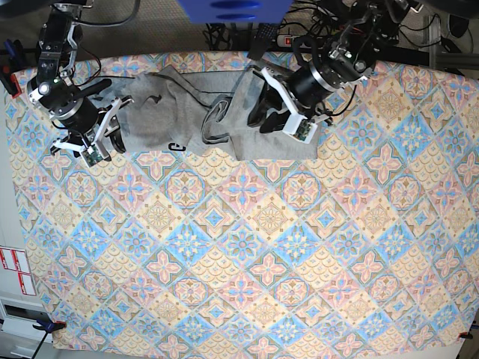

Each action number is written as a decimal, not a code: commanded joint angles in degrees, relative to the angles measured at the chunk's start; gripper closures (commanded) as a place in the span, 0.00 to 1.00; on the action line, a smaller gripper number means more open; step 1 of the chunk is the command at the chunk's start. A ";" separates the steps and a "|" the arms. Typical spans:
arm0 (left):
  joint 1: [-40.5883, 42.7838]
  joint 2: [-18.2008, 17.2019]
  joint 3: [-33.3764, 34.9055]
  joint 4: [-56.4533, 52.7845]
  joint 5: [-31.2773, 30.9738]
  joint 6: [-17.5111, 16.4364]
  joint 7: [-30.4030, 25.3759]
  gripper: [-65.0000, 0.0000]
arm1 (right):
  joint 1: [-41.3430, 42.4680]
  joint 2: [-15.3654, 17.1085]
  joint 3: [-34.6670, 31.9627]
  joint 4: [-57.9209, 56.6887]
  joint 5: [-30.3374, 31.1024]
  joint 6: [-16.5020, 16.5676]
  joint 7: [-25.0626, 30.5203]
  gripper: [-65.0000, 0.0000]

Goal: Fold the T-shirt properly
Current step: 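Grasp the strip end with the left gripper and fold it toward the right gripper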

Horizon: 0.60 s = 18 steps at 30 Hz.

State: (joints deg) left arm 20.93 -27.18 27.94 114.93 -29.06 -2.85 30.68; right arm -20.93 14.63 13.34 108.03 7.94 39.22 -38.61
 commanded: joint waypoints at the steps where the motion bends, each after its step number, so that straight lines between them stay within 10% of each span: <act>1: -0.31 -1.61 -0.30 0.71 -0.17 -0.18 -1.18 0.76 | 0.31 0.62 0.33 1.11 0.89 0.03 1.20 0.70; 8: -0.31 -7.15 -0.38 -0.08 -0.08 0.00 -1.01 0.76 | 0.22 0.62 0.24 1.11 0.89 0.03 1.20 0.70; 18: -0.75 -6.45 -0.12 -10.19 -0.08 2.98 -1.09 0.76 | 0.22 0.44 0.15 1.03 0.89 0.03 1.20 0.70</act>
State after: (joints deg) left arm 20.27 -33.17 27.94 104.03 -28.95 0.16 30.24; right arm -20.97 14.44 13.19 108.03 7.99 39.22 -38.61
